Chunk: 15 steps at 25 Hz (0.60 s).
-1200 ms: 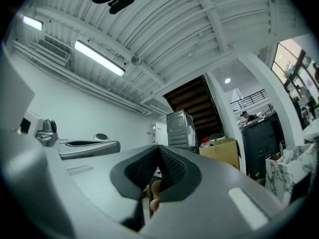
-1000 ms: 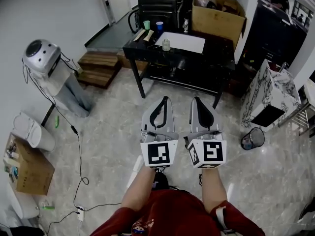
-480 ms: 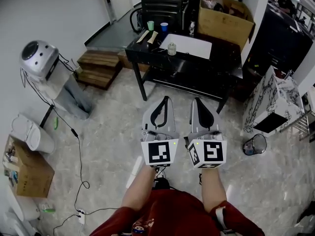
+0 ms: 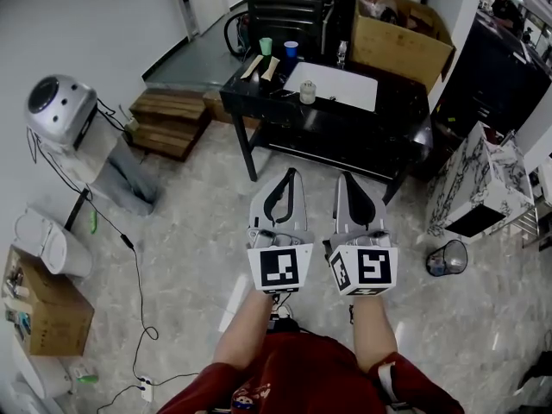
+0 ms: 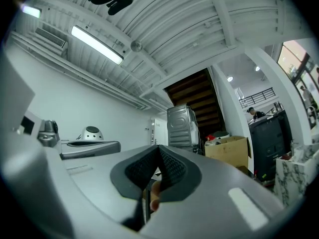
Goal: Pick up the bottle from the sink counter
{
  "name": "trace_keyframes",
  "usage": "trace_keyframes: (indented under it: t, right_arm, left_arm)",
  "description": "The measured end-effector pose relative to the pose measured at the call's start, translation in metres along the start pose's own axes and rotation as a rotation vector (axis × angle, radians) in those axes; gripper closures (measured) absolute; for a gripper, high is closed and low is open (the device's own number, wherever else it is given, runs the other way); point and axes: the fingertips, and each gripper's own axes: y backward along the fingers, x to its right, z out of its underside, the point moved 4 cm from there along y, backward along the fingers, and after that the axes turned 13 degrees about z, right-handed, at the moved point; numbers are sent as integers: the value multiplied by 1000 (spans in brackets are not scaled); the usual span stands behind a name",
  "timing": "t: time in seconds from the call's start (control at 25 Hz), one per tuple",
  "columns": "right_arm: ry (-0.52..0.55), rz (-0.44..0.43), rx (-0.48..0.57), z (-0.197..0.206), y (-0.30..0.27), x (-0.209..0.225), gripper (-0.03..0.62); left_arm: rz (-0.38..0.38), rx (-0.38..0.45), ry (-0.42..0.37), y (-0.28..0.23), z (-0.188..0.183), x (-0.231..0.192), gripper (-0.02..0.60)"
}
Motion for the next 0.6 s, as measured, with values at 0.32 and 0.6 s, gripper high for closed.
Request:
trace_keyframes:
  t: [0.32,0.6]
  right_arm:
    - [22,11,-7,10,-44,-29,592]
    - [42,15,-16,21,-75,-49,592]
  left_arm:
    - [8,19,0,-16,12,-50,578]
    - [14,37,11,-29,22,-85,578]
